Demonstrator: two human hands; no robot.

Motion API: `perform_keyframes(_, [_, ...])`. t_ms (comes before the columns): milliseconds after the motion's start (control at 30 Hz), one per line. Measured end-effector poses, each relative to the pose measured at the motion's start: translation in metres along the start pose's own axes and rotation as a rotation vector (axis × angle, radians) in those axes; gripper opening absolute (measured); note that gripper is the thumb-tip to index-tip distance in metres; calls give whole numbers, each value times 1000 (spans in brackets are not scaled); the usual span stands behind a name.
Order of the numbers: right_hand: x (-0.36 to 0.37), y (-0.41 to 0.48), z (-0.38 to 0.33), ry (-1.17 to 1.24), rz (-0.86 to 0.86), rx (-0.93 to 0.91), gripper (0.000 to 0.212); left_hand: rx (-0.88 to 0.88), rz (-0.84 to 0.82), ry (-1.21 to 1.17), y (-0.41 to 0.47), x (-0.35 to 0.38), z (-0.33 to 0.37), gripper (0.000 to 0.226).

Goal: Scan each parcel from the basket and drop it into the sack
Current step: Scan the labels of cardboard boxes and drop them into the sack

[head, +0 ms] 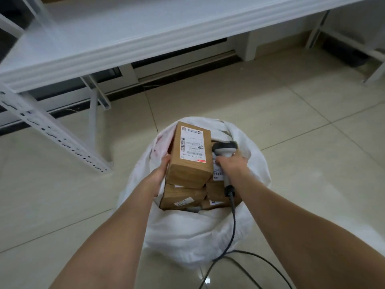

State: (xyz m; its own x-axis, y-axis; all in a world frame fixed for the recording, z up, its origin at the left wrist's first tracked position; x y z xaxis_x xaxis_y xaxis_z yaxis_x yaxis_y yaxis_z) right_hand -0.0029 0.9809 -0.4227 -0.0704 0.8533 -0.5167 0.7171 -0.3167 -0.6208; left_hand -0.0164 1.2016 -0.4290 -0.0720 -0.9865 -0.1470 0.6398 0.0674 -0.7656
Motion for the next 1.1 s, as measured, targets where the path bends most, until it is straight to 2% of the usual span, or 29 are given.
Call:
perform_keyframes(67, [-24, 10, 13, -13, 56, 24, 76, -18, -69, 9, 11, 28, 6, 106])
perform_keyframes(167, [-56, 29, 36, -8, 129, 33, 78, -67, -108, 37, 2, 72, 22, 104])
perform_keyframes(267, [-77, 3, 29, 18, 222, -20, 63, -70, 97, 96, -13, 90, 29, 86])
perform_keyframes(367, [-80, -19, 6, 276, 169, -142, 32, 172, 374, 253, -26, 73, 47, 57])
perform_keyframes(433, [-74, -30, -9, 451, 74, -180, 20, 327, 464, 283, -37, 56, 69, 43])
perform_keyframes(500, [-63, -43, -24, 470, 19, -246, 11, 427, 506, 248, -47, 42, 90, 38])
perform_keyframes(533, [-56, -50, -32, 460, -6, -292, 12, 446, 503, 229, -51, 36, 97, 37])
perform_keyframes(633, [-36, -70, -52, 466, -110, -403, 32, 374, 358, 181, -62, 25, 99, 28])
perform_keyframes(733, [-15, -85, -65, 356, -173, -506, 42, 307, 248, 188, -68, 13, 89, 19])
perform_keyframes(867, [13, -94, -73, 169, -212, -588, 44, 354, 276, -19, -68, -3, 82, 15])
perform_keyframes(1000, [23, -89, -71, 154, -193, -464, 39, 334, 327, -82, -69, -16, 74, 18])
perform_keyframes(1100, [25, -77, -74, 182, -86, -360, 75, 272, 290, 90, -65, -24, 63, 28])
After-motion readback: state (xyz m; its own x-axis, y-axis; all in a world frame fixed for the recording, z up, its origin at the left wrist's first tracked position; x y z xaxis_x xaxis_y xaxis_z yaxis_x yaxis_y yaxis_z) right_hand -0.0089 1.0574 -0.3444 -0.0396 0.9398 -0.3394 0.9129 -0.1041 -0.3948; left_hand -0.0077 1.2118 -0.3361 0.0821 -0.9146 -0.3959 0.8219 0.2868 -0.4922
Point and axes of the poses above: each hand's wrist, its own y-axis towards the middle knuckle, its own x-axis out of the palm, z = x × y, the point moved 1 cm from there along y, towards the middle knuckle, and after that the axes turned 3 degrees about -z, right-handed, at the moved point
